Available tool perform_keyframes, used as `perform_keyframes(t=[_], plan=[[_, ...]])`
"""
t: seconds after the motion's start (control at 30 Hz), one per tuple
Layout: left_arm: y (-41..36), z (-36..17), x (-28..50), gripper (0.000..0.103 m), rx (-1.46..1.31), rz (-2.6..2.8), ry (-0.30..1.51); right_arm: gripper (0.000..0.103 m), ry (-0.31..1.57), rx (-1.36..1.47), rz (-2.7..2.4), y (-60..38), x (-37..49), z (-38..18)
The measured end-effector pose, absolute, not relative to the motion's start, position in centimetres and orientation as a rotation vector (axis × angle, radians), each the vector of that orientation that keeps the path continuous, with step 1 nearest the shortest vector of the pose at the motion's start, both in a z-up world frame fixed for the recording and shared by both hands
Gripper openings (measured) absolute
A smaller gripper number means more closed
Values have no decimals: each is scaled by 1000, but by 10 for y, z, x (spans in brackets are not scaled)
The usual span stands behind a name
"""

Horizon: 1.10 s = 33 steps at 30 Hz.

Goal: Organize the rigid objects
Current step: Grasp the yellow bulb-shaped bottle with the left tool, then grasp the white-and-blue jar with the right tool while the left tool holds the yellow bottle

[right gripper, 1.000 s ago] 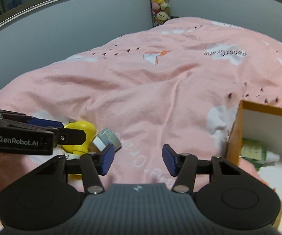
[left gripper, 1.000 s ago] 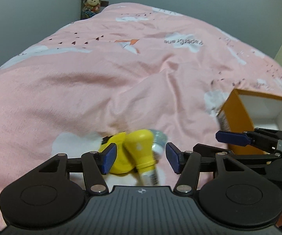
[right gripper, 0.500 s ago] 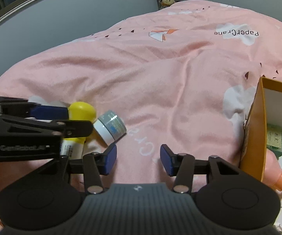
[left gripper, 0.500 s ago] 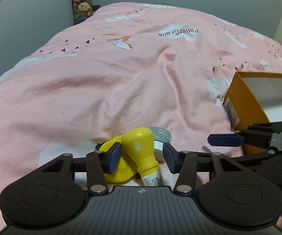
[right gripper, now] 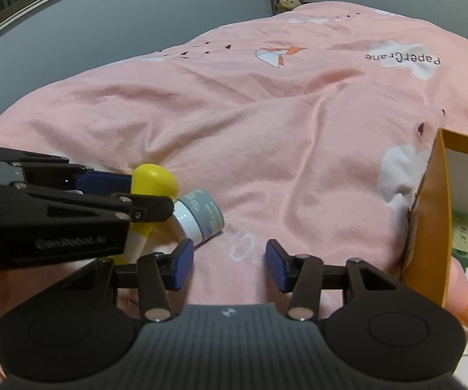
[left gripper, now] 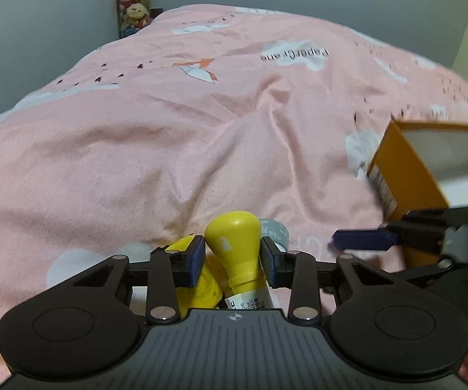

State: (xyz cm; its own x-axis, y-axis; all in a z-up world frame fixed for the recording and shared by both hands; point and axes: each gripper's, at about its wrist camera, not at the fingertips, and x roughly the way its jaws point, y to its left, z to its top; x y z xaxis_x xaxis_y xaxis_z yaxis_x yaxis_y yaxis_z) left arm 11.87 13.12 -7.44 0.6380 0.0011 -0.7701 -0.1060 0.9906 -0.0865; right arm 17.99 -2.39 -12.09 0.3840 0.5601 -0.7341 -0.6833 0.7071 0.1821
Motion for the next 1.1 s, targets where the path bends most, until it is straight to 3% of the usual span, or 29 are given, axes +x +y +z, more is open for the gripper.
perform_keyframes(t=[0.2,0.53,0.6,1.1], plan=[[148,-58,109,41,-158,83,872,50,838,-179,861,-8,183,-119],[160,-75,120,45,-177,155,920,49,810,-227,934,20,193,-128],[162,-76,121,40,-197,153,914,48,823,-227,936,23,195,-132],[141,-49,110,38,-181,121,854,45,756,-236,866,-1,173,-105]])
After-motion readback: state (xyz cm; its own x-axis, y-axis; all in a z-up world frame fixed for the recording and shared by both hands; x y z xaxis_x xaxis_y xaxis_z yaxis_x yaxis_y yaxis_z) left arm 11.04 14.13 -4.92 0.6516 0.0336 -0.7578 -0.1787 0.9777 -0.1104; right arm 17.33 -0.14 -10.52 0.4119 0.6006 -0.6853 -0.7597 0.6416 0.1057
